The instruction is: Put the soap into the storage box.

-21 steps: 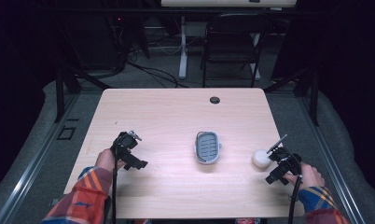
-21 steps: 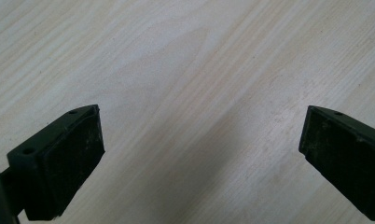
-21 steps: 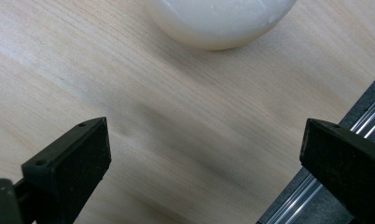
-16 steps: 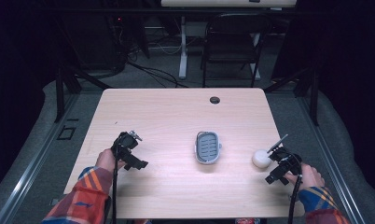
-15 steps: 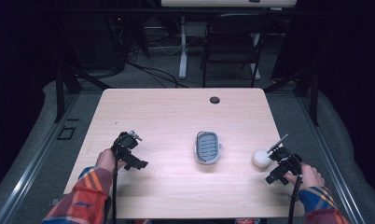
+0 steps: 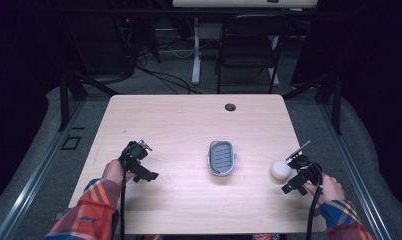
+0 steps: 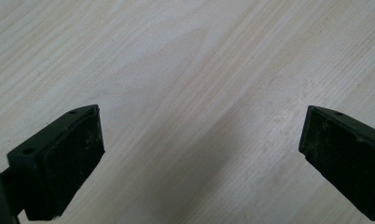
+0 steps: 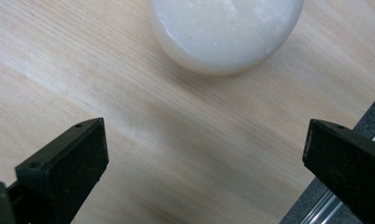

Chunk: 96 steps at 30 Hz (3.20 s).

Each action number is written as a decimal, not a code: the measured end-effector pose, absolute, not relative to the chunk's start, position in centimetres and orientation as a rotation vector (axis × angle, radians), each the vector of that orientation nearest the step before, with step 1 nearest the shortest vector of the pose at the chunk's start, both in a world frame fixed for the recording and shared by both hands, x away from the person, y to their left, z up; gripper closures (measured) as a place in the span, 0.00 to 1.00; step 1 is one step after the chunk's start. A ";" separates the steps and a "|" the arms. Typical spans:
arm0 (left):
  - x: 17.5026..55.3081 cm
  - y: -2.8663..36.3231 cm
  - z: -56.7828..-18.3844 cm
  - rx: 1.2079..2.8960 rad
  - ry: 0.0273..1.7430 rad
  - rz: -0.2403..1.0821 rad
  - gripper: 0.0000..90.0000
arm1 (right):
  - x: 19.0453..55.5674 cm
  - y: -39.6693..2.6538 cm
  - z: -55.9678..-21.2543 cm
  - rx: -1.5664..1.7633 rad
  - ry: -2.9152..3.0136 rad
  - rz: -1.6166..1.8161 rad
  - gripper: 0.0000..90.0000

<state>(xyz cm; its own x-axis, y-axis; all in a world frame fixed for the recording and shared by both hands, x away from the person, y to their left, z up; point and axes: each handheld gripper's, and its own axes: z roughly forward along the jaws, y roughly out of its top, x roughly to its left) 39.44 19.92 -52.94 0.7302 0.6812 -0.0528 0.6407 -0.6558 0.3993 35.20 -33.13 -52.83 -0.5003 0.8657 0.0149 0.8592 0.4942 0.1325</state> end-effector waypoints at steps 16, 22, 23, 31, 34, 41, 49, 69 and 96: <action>39.6 19.9 -53.0 2.539 1.021 0.142 0.00 | 36.8 -32.7 -52.4 1.539 2.665 0.306 0.00; 39.6 19.7 -53.1 2.545 1.019 0.135 0.00 | 37.5 -32.0 -52.6 1.542 2.658 0.317 0.00; 39.7 19.7 -53.0 2.547 1.019 0.136 0.00 | 37.8 -32.1 -52.5 1.521 2.689 0.288 0.00; 39.7 19.8 -53.0 2.543 1.021 0.135 0.00 | 38.6 -31.5 -52.7 1.536 2.670 0.350 0.00; 39.7 19.8 -53.1 2.544 1.023 0.135 0.00 | 39.0 -31.2 -52.5 1.513 2.693 0.326 0.00; 39.7 19.8 -53.0 2.545 1.022 0.138 0.00 | 39.7 -30.6 -52.7 1.506 2.654 0.330 0.00; 39.7 19.8 -53.0 2.545 1.023 0.136 0.00 | 40.2 -30.4 -53.3 1.511 2.692 0.302 0.00; 39.7 19.7 -53.1 2.552 1.022 0.134 0.00 | 41.0 -29.9 -53.8 1.493 2.690 0.123 0.26; 39.7 19.7 -53.0 2.558 1.022 0.139 0.00 | 40.4 -28.9 -52.3 1.433 2.678 0.193 0.26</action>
<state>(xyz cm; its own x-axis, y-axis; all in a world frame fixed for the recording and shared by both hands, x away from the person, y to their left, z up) 39.70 19.68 -53.04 0.7305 0.6812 -0.0483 0.6434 -0.6628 0.3830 40.37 -28.92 -52.27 -0.5528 0.8329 -0.0266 0.8204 0.5496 0.1578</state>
